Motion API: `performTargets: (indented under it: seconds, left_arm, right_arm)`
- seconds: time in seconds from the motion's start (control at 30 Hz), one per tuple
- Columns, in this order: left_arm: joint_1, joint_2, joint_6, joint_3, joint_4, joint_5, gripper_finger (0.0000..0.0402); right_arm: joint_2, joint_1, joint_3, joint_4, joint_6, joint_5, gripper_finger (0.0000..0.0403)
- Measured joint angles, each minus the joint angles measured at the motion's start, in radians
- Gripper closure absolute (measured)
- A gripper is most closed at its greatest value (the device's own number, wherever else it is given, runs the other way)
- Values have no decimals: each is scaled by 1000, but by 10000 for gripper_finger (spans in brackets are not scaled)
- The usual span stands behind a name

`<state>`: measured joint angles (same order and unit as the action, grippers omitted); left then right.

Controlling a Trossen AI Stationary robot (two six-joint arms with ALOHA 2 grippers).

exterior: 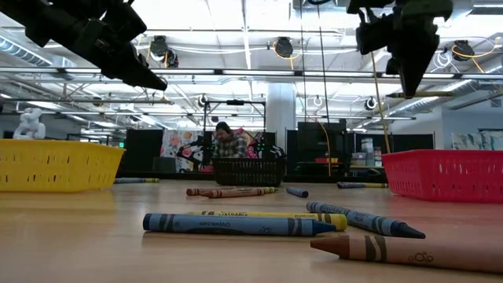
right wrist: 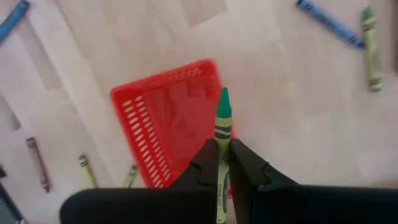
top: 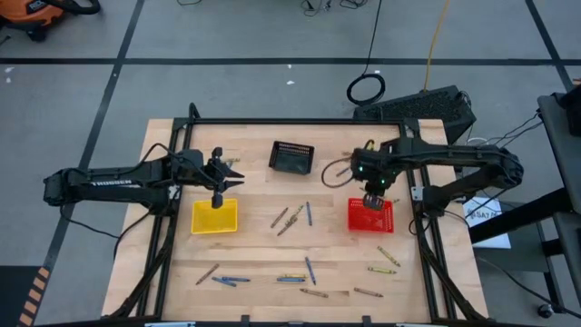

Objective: Sort crayons
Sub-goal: Put the green crayon into the red bin, then put the brown crayon into the yellow bin

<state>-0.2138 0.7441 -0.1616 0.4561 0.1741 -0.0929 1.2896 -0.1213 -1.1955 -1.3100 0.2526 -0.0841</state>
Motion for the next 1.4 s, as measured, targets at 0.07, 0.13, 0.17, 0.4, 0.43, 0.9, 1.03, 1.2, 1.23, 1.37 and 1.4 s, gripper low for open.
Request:
performTargets:
  seconds: [0.07,0.13,0.17,0.4,0.43,0.9,1.03,1.2,1.23,1.37,1.4]
  left_arm:
    - [0,0,0,0,0,0,320]
    - [0,0,0,0,0,0,320]
    - [0,0,2,0,0,0,320]
    - [0,0,2,0,0,0,320]
    - [0,0,2,0,0,0,320]
    - [0,0,-1,0,0,0,320]
    - [0,0,-1,0,0,0,320]
    - [0,0,-1,0,0,0,320]
    - [0,0,-1,0,0,0,320]
    - [0,0,-1,0,0,0,320]
    - [0,0,-1,0,0,0,320]
  right_arm:
    - [0,34,25,-1,28,0,403]
    - [0,65,55,5,52,0,403]
    - [0,79,75,13,62,0,403]
    - [1,139,216,117,103,-53,403]
    - [1,143,234,142,103,-55,403]
    - [0,145,331,225,152,-76,390]
    - [0,145,331,237,152,-74,375]
    - [0,145,331,240,152,-43,353]
    - [0,145,331,241,152,-43,349]
    - [0,145,331,256,152,-43,335]
    - [0,145,331,261,152,-43,332]
